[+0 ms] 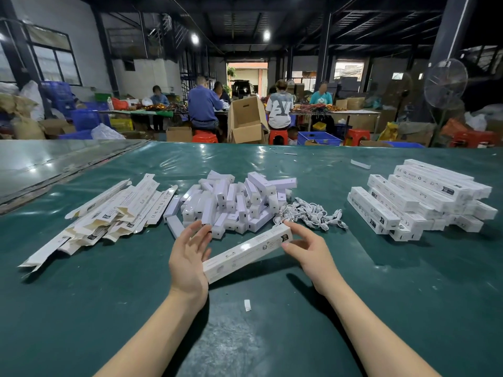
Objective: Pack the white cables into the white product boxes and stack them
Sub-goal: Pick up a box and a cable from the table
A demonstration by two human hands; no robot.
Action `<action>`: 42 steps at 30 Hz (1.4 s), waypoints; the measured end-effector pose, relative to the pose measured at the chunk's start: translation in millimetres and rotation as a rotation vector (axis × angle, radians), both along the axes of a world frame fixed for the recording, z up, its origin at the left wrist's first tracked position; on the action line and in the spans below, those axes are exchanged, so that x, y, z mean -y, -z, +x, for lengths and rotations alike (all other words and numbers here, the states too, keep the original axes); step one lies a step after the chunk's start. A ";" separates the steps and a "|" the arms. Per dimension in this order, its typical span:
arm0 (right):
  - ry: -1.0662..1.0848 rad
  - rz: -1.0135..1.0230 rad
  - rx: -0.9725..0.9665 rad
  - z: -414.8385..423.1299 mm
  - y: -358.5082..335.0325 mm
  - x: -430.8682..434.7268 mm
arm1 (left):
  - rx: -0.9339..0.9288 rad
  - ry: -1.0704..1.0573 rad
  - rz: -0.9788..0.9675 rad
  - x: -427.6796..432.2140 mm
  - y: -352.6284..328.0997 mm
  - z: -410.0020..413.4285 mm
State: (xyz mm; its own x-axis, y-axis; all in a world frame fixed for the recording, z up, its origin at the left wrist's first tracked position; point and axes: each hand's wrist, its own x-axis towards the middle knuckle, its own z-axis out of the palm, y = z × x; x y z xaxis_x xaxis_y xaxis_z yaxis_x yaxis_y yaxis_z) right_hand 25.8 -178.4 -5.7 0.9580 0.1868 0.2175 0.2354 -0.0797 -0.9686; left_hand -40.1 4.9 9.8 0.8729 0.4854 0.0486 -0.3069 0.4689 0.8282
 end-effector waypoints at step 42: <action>0.592 -0.605 0.081 26.3 4.6 25.3 | -0.064 -0.122 0.251 -8.5 6.7 14.2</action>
State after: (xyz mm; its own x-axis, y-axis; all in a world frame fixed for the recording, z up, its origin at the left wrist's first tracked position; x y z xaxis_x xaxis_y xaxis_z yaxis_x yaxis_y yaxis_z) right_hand 52.1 -203.6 -10.3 0.9201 -0.2346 0.3136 0.0580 -0.7103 -0.7015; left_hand -25.9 13.4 3.0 0.8143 0.5664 0.1271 -0.2916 0.2098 0.9332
